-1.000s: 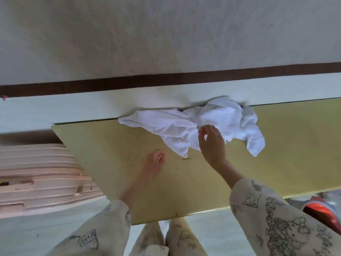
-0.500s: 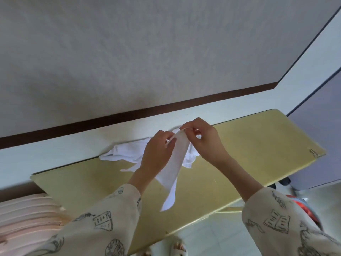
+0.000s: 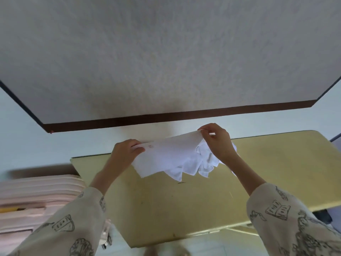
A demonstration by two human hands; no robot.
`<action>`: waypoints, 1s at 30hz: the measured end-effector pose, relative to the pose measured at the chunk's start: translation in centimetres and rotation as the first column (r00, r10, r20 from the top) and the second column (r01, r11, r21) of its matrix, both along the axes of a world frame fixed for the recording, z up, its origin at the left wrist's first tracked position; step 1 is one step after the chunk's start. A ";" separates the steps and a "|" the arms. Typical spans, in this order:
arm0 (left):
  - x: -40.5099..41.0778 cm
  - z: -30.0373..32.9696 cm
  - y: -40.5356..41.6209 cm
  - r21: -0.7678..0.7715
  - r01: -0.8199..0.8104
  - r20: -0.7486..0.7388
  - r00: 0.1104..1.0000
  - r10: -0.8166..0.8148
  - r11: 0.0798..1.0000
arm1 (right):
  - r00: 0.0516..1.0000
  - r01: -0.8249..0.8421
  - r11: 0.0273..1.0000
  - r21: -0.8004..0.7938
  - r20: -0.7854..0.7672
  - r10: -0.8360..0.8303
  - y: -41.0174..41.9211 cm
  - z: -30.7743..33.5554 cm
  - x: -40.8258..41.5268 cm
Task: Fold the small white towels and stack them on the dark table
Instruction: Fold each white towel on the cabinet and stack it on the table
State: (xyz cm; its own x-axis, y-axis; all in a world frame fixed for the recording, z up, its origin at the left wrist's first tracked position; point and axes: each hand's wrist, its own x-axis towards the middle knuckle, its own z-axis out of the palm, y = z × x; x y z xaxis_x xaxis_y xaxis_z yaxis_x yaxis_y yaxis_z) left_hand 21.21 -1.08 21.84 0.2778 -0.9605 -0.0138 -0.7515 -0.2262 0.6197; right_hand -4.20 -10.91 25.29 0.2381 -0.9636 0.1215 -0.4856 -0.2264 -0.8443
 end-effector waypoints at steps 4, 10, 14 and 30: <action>0.9 -0.6 1.5 -0.082 -0.116 0.017 0.993 0.118 0.990 | 0.999 -0.047 0.999 0.018 -0.001 0.047 0.2 -1.2 0.1; -0.3 -6.9 6.6 0.201 -0.042 -0.012 0.999 0.046 0.979 | 0.938 -0.175 0.942 0.287 -0.242 0.248 2.9 -8.5 -2.3; -1.5 -11.5 9.5 0.402 0.020 -0.092 0.996 0.018 0.915 | 0.891 -0.144 0.885 0.442 -0.332 0.310 5.3 -13.8 -4.3; 0.5 -18.8 5.0 0.465 -0.098 -0.204 0.955 0.214 0.880 | 0.976 0.168 0.732 0.661 -0.218 -0.027 2.5 -22.7 -1.9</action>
State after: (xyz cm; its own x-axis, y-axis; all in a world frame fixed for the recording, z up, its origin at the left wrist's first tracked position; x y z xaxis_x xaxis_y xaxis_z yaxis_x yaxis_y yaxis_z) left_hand 21.70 3.88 3.07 0.3554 -0.7796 -0.5157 -0.5225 -0.6232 0.5819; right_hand -6.09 -8.40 2.62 0.0878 -0.7943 -0.6011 -0.6315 0.4223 -0.6503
